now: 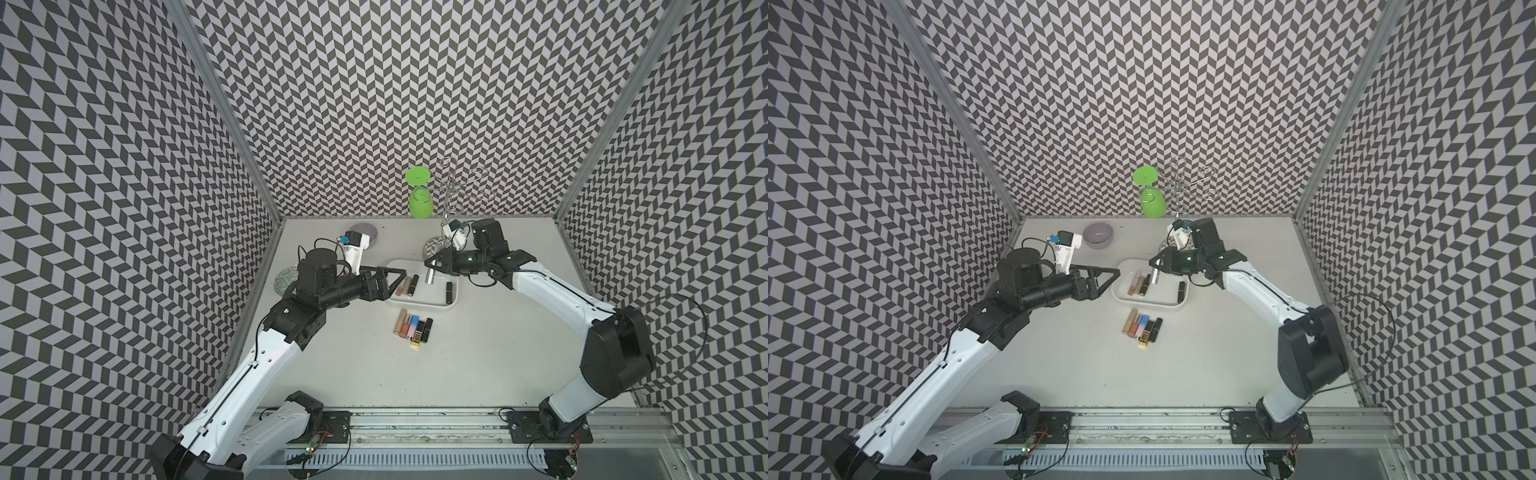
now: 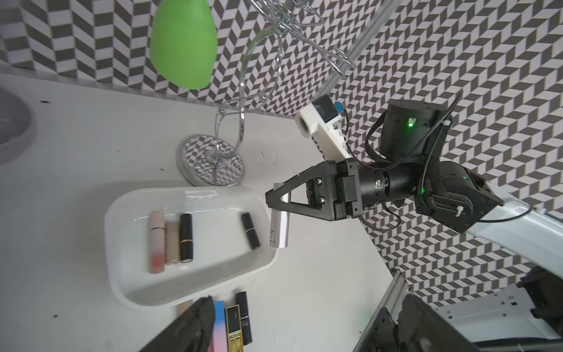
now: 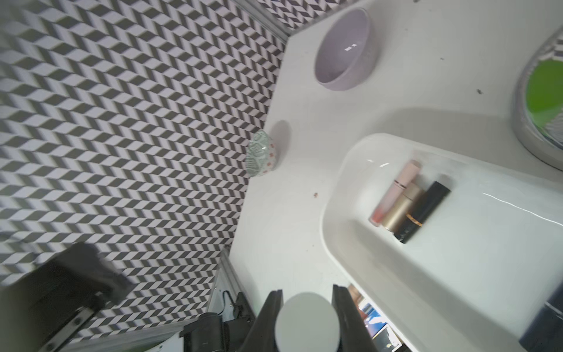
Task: Put the lipstick into the storage box
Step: Place the lipstick in the storage box.
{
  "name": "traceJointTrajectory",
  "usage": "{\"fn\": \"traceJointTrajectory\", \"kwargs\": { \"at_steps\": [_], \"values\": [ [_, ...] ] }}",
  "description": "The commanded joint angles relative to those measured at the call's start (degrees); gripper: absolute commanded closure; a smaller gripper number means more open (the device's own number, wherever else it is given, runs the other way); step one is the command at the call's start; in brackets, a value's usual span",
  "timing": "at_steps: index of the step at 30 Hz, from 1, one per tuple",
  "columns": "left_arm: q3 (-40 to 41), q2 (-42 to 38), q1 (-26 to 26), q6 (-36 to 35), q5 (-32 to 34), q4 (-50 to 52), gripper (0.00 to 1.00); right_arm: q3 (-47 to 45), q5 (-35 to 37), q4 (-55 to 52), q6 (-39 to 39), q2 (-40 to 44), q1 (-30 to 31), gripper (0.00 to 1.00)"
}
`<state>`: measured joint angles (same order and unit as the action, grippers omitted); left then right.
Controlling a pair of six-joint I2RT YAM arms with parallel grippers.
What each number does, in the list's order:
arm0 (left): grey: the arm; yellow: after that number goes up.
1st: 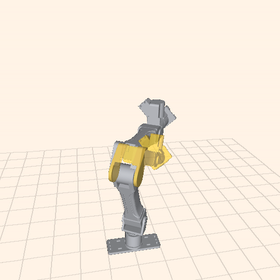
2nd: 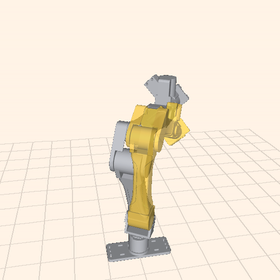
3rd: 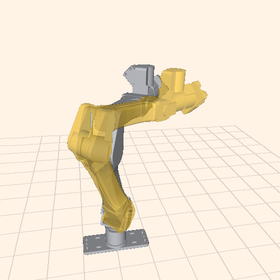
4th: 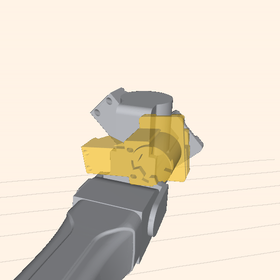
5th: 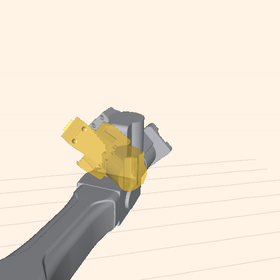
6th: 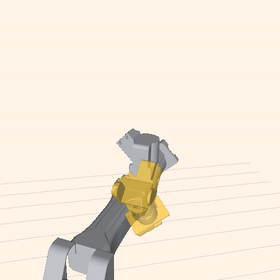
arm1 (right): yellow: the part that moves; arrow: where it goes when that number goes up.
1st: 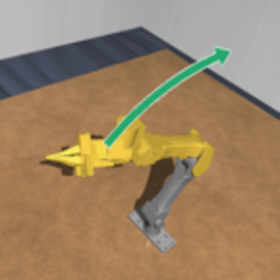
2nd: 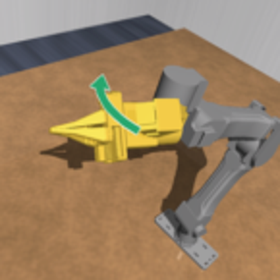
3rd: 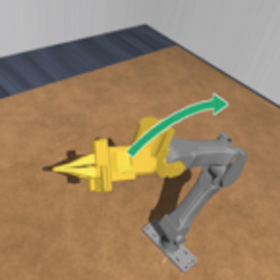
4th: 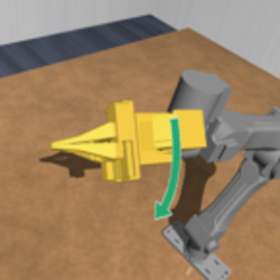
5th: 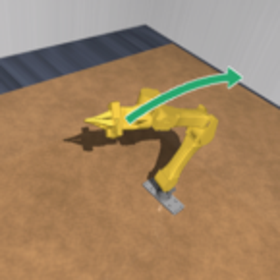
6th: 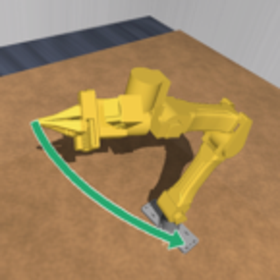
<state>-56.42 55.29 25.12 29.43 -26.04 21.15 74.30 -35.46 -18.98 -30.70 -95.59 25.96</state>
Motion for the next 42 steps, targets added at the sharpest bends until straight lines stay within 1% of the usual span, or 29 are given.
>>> {"fn": "traceJointTrajectory", "kwargs": {
  "at_steps": [1,5,9,12,18,24,30,33,36,42],
  "values": [
    [2.39,-1.38,-0.81,0.71,6.75,4.57,0.01,2.33,4.68,-3.88,2.59,-3.81,-0.29,0.89],
    [6.46,-2.96,-1.73,3.1,5.52,3.06,0.01,4.23,6.58,-3.79,3.08,-8.39,-0.29,0.88],
    [9.81,-3.48,-2.35,4.49,1.41,1.3,0.01,6.29,7.62,-3.87,3.32,-12.86,-0.3,0.87],
    [11.62,-3.24,-2.37,4.85,-0.71,0.66,0.01,7.72,7.56,-3.74,3.13,-16.06,-0.3,0.87],
    [13.78,-1.66,-2.37,4.52,-2.23,2.36,0.01,9.98,7.41,-3.23,2.66,-20.88,-0.31,0.86],
    [13.96,1.29,-2.34,3.76,-4.67,2.41,0.01,10.95,7.43,-2.64,2.05,-23.48,-0.35,0.85],
    [13.4,3.02,-1.76,2.66,-5.42,2.65,0.01,11.44,7.22,-1.69,1.04,-25.51,-0.4,0.83],
    [13.15,3.89,-1.35,1.76,-5.46,3.22,0.01,11.48,7.21,-1.41,0.73,-26.18,-0.33,0.81],
    [13.08,5.32,-0.65,0.82,-7.25,2.94,0.01,11.57,7.13,-1.41,0.6,-26.7,-0.39,0.77],
    [13.18,6.8,-0.25,0.48,-8.12,2.77,0.01,11.57,6.9,-1.32,0.46,-27.19,-0.5,0.71]
  ]
}}
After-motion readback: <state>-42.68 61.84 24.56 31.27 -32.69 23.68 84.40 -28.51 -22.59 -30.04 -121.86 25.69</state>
